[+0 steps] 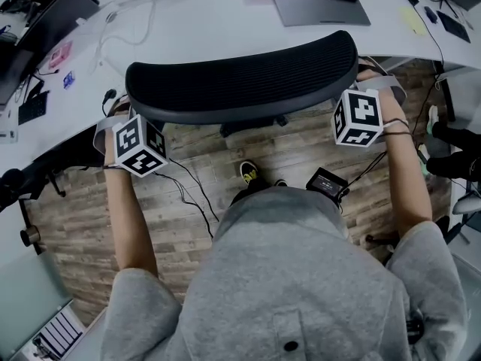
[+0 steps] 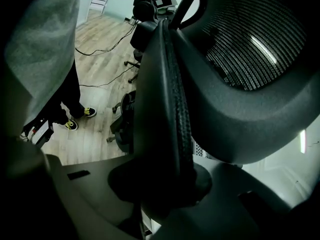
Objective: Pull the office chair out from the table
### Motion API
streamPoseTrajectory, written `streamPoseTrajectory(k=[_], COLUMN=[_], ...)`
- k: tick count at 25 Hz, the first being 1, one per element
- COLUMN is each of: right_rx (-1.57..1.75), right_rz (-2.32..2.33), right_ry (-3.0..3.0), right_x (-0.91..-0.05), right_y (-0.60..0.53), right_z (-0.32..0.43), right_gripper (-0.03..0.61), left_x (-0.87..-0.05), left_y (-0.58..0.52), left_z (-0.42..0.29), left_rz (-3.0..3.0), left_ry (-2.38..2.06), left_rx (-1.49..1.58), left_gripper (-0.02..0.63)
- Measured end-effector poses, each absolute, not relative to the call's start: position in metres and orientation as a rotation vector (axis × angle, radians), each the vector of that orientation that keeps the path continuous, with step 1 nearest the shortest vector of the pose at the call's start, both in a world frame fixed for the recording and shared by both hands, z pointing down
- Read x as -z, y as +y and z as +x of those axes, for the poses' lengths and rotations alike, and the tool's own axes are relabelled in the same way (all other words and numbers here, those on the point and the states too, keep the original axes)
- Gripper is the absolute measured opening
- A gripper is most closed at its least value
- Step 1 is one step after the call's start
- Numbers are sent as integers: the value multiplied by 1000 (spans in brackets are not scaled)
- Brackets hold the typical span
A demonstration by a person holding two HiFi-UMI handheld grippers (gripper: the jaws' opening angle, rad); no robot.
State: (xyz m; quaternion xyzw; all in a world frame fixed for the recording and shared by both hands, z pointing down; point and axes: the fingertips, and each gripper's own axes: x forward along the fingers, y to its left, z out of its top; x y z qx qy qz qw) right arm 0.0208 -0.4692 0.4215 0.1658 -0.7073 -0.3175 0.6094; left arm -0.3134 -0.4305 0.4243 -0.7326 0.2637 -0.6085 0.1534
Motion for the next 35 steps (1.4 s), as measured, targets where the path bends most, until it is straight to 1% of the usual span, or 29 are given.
streamPoseTrajectory(k=[21, 35], right_rx=[737, 743], right_rz=[397, 400], right_ry=[-1633, -1632], right_x=[-421, -423], right_y=[-392, -362], right_z=[54, 62], right_gripper=[89, 89], left_x=[-424, -425], left_y=[-353, -323], left_z=[-278, -271], left_rz=[-2104, -2097], left_ry=[767, 765], left_rx=[1739, 1751], left_gripper=[140, 140])
